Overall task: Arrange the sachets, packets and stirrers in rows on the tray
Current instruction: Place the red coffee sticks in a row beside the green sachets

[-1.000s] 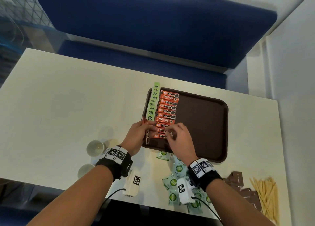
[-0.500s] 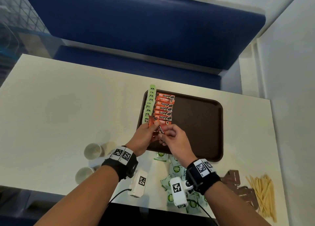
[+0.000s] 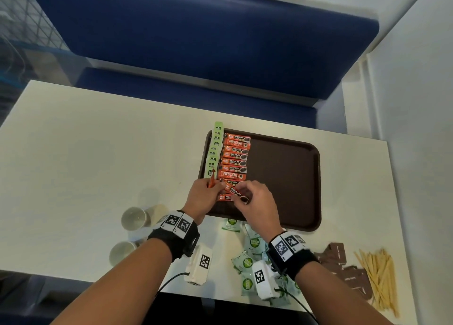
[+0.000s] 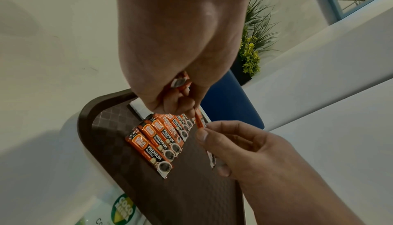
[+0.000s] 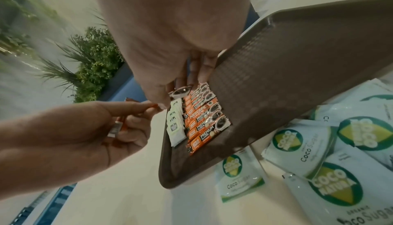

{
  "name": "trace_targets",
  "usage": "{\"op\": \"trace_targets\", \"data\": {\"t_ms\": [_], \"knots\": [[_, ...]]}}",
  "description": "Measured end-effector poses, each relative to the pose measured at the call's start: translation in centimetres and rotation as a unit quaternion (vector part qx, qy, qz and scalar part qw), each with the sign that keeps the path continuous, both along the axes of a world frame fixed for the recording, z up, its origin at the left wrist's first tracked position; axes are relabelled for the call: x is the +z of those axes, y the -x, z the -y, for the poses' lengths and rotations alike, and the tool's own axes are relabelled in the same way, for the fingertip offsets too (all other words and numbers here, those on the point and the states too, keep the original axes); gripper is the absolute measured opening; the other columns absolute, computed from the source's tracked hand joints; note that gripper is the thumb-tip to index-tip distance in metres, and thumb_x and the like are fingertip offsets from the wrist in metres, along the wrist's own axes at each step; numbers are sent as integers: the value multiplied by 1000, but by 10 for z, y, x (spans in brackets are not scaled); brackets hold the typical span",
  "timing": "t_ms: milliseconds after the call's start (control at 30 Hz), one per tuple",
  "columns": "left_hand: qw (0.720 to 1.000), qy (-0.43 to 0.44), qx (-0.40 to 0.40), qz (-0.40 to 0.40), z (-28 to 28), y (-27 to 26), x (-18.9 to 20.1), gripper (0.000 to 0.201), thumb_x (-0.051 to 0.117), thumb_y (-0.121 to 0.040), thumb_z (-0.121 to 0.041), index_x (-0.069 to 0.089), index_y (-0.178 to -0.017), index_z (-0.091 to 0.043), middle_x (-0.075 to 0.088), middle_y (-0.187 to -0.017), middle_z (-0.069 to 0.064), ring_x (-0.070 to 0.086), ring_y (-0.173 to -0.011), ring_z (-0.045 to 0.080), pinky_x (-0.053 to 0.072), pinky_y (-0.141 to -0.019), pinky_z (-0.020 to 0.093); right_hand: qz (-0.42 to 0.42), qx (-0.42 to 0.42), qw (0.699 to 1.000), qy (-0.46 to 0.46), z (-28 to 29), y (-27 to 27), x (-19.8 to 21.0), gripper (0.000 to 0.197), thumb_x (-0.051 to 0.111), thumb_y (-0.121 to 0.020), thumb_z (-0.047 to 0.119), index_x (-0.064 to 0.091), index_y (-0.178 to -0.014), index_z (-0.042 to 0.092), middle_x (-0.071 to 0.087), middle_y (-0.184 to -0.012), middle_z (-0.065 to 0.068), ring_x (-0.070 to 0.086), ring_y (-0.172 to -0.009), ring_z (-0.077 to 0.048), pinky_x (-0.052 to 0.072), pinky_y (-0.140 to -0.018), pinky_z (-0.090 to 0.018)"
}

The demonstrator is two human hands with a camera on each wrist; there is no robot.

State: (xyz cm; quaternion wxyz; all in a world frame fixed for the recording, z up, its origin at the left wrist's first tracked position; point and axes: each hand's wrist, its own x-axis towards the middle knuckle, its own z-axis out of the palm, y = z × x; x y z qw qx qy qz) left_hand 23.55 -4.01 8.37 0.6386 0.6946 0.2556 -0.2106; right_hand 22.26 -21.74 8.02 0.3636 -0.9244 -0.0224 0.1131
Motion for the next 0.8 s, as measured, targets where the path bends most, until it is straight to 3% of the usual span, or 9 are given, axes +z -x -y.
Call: {"op": "trace_targets", "data": {"t_ms": [167,400,700,800], "knots": [[998,-49,17,-30,-9,8,-9,30,66,-105,-22,72,-78,-9,68,-66,-5,57,-54,5,43,-57,20,28,14,995,96,-1,-1,-26,22,75,-90,37,66,-110,35,57,-113,17,47,-107,-8,42,-91,-31],[993,-96,24,-61,-33,21,-20,25,67,-101,-19,73,-78,-12,67,-70,-3,58,-66,13,44,-66,27,26,99,970,222,-16,10,-58,30,70,-93,41,66,-121,32,57,-124,8,45,-114,-18,44,-99,-39],[991,-123,0,-56,-37,25,-20,20,69,-101,-19,75,-83,-15,69,-73,-4,59,-68,11,45,-66,26,6,100,966,240,-17,11,-62,35,72,-91,40,65,-124,32,58,-125,6,45,-116,-20,44,-100,-41],[986,-148,-55,-47,-31,24,-19,16,68,-100,-18,76,-87,-13,76,-87,1,68,-82,17,48,-67,24,4,83,970,228,-15,11,-58,34,71,-92,41,65,-124,33,58,-124,8,46,-115,-19,43,-100,-39]]}}
